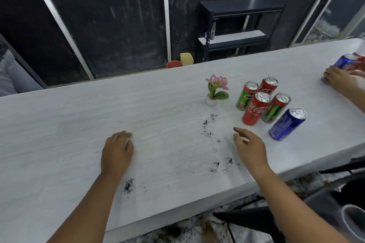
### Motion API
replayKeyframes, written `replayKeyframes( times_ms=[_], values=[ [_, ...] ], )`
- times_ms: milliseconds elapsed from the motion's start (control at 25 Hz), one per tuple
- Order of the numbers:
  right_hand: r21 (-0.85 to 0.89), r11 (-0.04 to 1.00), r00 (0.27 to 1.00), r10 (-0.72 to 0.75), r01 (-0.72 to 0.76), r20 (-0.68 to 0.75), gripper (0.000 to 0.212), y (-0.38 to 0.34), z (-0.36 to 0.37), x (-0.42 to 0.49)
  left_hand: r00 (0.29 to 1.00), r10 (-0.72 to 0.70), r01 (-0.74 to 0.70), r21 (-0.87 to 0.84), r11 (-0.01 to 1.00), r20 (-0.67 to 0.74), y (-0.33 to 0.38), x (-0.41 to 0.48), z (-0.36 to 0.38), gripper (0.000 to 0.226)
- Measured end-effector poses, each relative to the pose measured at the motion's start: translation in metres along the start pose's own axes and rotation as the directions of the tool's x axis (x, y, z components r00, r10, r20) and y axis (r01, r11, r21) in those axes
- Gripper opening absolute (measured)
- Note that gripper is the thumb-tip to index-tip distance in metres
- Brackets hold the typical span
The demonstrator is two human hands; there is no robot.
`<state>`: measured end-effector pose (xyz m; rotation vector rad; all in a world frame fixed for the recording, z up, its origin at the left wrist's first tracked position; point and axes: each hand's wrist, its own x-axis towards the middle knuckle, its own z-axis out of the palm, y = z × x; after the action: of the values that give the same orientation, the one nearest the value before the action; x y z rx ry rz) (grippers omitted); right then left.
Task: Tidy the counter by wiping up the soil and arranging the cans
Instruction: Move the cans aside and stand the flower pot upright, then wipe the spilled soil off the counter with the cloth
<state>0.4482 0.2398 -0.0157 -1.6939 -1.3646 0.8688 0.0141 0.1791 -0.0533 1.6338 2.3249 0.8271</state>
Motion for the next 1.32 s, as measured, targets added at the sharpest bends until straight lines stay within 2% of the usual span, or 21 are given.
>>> replayKeyframes(
  times_ms=[80, 120, 240, 400, 520, 680, 800, 920, 1000, 1040, 1160, 1240, 1320],
  values=[
    [-0.006, 1.000, 1.000, -0.012, 0.012, -0.015, 0.027, 0.007, -0.016, -0.020, 0.999, -0.039, 0.040, -0.037, 0.999, 0.027, 0.034, -0.008, 0.008, 0.027],
    [-0.015, 1.000, 1.000, -0.018, 0.018, -0.024, 0.027, 0.010, -0.024, -0.030, 0.998, -0.013, 0.017, -0.067, 0.998, 0.064, 0.056, -0.015, 0.016, 0.028],
    [-0.052, 0.999, 0.999, -0.002, -0.001, -0.044, 0.034, 0.013, -0.045, -0.054, 0.971, 0.159, -0.122, -0.204, 0.971, 0.178, 0.127, -0.046, 0.045, 0.028],
    [-0.114, 0.993, 0.989, 0.011, -0.028, -0.145, 0.054, 0.031, -0.080, -0.090, 0.872, 0.395, -0.294, -0.336, 0.895, 0.288, 0.203, -0.082, 0.082, 0.029],
    [-0.153, 0.986, 0.968, 0.029, -0.068, -0.248, 0.057, 0.051, -0.113, -0.123, 0.748, 0.585, -0.451, -0.406, 0.795, 0.313, 0.250, -0.104, 0.100, 0.030],
    [-0.137, 0.976, 0.914, 0.104, -0.169, -0.392, 0.056, 0.091, -0.157, -0.167, 0.505, 0.829, -0.674, -0.490, 0.552, 0.240, 0.320, -0.148, 0.120, 0.030],
    [-0.036, 0.954, 0.837, 0.242, -0.297, -0.490, 0.053, 0.132, -0.188, -0.203, 0.343, 0.904, -0.666, -0.612, 0.426, 0.255, 0.365, -0.198, 0.144, 0.028],
    [0.132, 0.880, 0.716, 0.450, -0.455, -0.533, 0.047, 0.177, -0.209, -0.240, 0.189, 0.883, -0.552, -0.698, 0.457, 0.429, 0.380, -0.244, 0.177, 0.029],
    [0.234, 0.790, 0.611, 0.593, -0.566, -0.525, 0.048, 0.209, -0.217, -0.263, 0.110, 0.788, -0.513, -0.645, 0.567, 0.605, 0.382, -0.268, 0.208, 0.034],
    [0.260, 0.747, 0.575, 0.646, -0.612, -0.501, 0.051, 0.223, -0.218, -0.272, 0.094, 0.721, -0.510, -0.589, 0.627, 0.686, 0.383, -0.276, 0.223, 0.037],
    [0.305, 0.657, 0.541, 0.747, -0.689, -0.388, 0.065, 0.254, -0.213, -0.283, 0.045, 0.541, -0.524, -0.441, 0.728, 0.840, 0.388, -0.295, 0.264, 0.049],
    [0.240, 0.636, 0.549, 0.762, -0.733, -0.342, 0.073, 0.267, -0.205, -0.281, 0.003, 0.450, -0.524, -0.382, 0.761, 0.893, 0.391, -0.305, 0.285, 0.062],
    [0.124, 0.619, 0.549, 0.758, -0.775, -0.352, 0.072, 0.278, -0.196, -0.278, -0.027, 0.411, -0.534, -0.361, 0.765, 0.911, 0.392, -0.311, 0.304, 0.072]
  ],
)
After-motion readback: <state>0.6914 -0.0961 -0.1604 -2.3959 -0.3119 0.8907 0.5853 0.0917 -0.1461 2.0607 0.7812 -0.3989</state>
